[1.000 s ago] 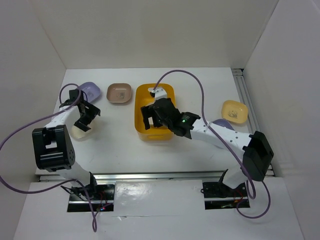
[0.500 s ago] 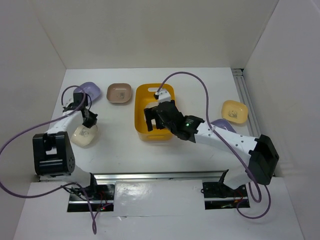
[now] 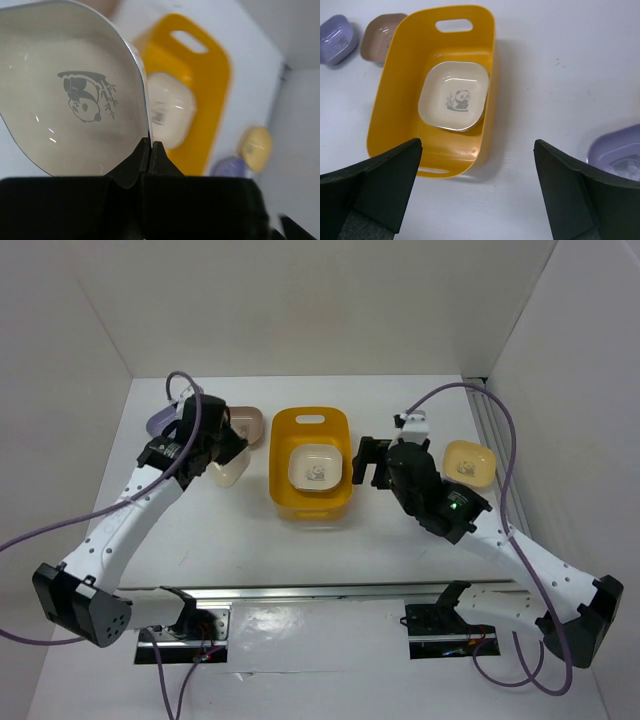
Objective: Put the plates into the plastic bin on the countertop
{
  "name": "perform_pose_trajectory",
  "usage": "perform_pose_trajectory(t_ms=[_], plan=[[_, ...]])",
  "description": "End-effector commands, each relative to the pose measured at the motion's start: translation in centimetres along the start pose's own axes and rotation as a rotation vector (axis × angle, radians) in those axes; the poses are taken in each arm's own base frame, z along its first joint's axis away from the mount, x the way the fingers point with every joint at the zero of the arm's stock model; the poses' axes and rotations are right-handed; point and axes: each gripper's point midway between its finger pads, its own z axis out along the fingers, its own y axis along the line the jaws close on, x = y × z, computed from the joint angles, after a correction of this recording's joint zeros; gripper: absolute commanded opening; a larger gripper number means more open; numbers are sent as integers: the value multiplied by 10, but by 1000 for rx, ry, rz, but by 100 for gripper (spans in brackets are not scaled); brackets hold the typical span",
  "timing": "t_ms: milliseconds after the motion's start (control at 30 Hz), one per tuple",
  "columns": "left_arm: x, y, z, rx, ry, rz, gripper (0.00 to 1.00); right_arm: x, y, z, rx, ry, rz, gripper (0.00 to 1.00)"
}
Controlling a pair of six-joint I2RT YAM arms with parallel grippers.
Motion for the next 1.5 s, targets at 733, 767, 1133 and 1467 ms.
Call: perform_pose_trajectory(t_ms=[733, 767, 1133, 1467], plan=[[81, -204, 40, 253, 95, -425, 0, 31, -103, 2, 265, 56, 136, 100], [87, -202, 48, 234, 100, -430, 0, 31, -102, 5, 265, 57, 136, 100], [106, -195, 75, 143, 129, -408, 40, 52, -129, 22, 302, 119, 183, 100], [105, -182, 72, 120, 111, -401, 71, 67, -147, 28, 310, 175, 226, 100]])
